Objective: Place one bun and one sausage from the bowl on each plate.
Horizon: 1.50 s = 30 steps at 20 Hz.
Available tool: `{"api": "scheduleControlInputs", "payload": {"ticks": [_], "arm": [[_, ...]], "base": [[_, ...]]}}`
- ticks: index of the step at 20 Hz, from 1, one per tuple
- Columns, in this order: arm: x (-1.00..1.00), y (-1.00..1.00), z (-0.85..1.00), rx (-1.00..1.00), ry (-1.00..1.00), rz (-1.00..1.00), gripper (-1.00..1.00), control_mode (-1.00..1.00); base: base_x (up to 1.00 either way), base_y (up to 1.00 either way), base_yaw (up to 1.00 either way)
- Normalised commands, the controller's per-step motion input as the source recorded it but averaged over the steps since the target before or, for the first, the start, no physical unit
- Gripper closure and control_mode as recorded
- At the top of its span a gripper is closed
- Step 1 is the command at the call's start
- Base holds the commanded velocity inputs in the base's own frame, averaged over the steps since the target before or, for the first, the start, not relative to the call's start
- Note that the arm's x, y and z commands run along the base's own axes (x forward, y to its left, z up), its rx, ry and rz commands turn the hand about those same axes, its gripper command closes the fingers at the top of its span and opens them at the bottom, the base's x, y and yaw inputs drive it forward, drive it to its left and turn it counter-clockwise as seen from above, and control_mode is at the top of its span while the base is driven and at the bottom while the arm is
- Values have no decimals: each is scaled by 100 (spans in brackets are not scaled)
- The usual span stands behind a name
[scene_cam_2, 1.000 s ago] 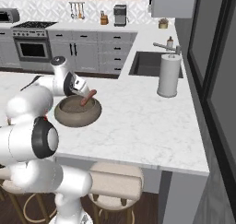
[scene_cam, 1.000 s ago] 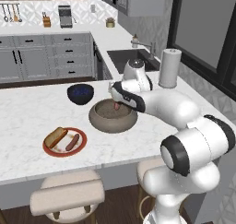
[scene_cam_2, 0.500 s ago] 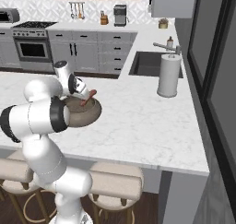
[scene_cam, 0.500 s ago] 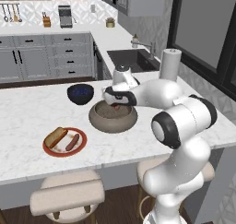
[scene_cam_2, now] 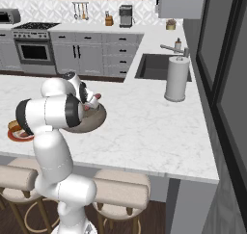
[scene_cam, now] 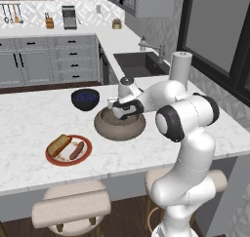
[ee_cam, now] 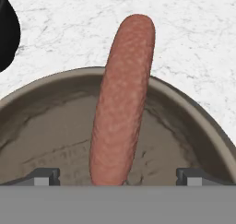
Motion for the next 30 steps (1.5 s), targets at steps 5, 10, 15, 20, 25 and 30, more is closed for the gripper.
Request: {"api": "scheduleControlInputs", "payload": {"ticks": [5, 10, 15, 20, 25, 30], "arm": [[54, -4, -25, 0, 0, 0, -100, -100], [16, 0, -30, 0, 0, 0, 100, -100], [-11, 0, -7, 0, 0, 0, 100, -100], [-71, -1, 44, 0, -12, 0, 100, -100], [-100, -6, 100, 8, -13, 0, 100, -100], [-100, -6, 100, 13, 4, 0, 100, -100]], "base": [[0, 0, 0], [0, 0, 0], [0, 0, 0], [0, 0, 0], [0, 0, 0], [0, 0, 0]]}}
